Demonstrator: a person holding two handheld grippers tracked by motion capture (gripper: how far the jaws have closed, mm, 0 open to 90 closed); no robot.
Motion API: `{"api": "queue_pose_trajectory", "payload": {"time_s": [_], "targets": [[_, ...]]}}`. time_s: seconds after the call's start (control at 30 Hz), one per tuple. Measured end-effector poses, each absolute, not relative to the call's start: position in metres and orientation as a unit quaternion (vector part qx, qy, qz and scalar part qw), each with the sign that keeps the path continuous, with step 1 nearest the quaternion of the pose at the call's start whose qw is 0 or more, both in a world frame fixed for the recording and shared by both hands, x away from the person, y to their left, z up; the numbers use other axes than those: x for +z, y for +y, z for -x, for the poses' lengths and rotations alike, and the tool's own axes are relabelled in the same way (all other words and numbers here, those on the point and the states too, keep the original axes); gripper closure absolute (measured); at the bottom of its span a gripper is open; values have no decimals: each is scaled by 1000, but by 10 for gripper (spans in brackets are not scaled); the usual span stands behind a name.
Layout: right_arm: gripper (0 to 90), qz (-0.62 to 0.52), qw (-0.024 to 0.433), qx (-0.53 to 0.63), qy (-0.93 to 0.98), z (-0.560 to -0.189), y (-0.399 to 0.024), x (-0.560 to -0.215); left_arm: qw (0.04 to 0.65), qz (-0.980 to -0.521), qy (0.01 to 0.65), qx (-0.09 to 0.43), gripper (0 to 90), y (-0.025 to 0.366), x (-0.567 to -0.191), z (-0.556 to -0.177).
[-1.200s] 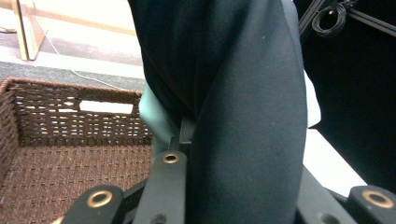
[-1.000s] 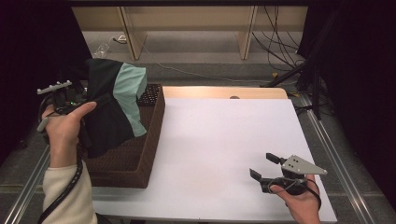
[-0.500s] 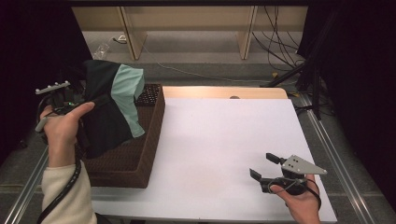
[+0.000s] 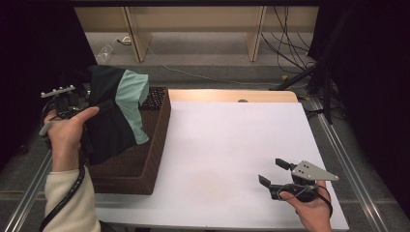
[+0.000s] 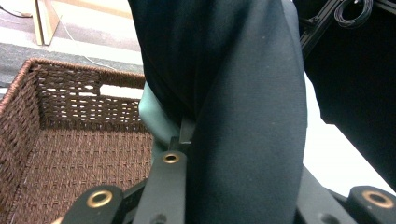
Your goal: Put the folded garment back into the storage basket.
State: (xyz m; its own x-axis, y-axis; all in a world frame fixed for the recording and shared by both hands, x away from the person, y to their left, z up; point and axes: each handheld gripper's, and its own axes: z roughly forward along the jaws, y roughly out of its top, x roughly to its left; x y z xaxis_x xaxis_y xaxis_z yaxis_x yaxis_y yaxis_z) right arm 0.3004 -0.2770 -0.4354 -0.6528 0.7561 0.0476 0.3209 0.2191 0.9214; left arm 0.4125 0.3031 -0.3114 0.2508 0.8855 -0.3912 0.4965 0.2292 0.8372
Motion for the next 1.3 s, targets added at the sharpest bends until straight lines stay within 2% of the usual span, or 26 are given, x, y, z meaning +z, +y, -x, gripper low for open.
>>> {"api": "queue_pose_trajectory", "payload": {"time_s": [1.3], "targets": [[164,-359,212,512,751,-300,-277,-435,492,-599,610,163,756,302,-340,-433]]}}
